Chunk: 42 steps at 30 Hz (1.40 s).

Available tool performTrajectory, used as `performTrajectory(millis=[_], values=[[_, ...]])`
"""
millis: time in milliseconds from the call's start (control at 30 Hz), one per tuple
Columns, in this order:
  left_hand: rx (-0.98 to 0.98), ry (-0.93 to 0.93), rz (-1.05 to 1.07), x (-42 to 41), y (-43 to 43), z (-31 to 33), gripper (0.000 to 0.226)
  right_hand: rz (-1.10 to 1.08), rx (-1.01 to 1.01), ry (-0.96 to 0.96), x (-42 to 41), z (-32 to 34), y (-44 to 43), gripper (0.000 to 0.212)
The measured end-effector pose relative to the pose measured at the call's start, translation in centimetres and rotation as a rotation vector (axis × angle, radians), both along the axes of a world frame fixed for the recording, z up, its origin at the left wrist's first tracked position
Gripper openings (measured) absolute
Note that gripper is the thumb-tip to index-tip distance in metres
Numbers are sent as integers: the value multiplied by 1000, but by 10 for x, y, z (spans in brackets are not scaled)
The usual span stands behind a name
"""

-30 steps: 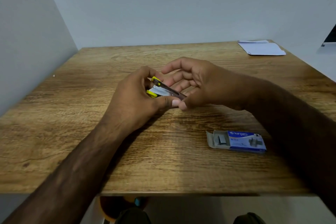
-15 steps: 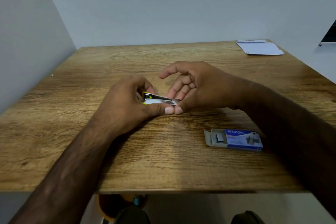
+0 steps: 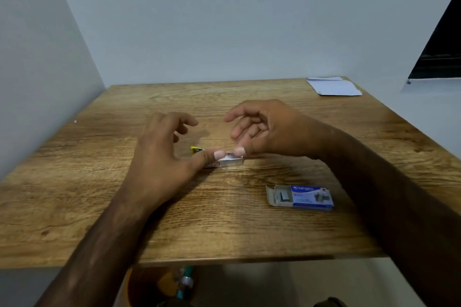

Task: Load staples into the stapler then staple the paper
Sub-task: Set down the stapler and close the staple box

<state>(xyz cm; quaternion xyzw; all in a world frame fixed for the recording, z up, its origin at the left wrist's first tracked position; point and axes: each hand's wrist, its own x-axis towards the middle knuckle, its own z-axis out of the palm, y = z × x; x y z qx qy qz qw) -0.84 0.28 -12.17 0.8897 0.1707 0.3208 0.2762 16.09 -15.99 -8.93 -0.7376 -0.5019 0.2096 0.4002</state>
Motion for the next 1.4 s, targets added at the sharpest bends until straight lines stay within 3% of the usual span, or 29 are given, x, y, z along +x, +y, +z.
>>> performTrajectory(millis=[100,200,300,467,800,1133,1400], values=[[-17,-160,-80,-20,-19,2,26,-160,115,-98,-8,12,-34,39],[-55,-2,-224,-31,-43,-2,9,-195,100,-247,-25,19,-74,27],[-47,180,-308,-28,-62,-11,13,-230,-63,-398,-45,18,-105,23],[48,230,-312,-18,-75,-13,24,-302,-304,-462,-63,-2,-122,29],[-110,263,-309,-6,-84,-12,16,-380,-255,-378,-67,-9,-116,27],[-106,255,-317,2,-91,-12,17,-388,-201,-341,-66,-12,-115,27],[-300,208,-324,8,-91,-12,19,-378,-215,-365,-68,-12,-111,27]])
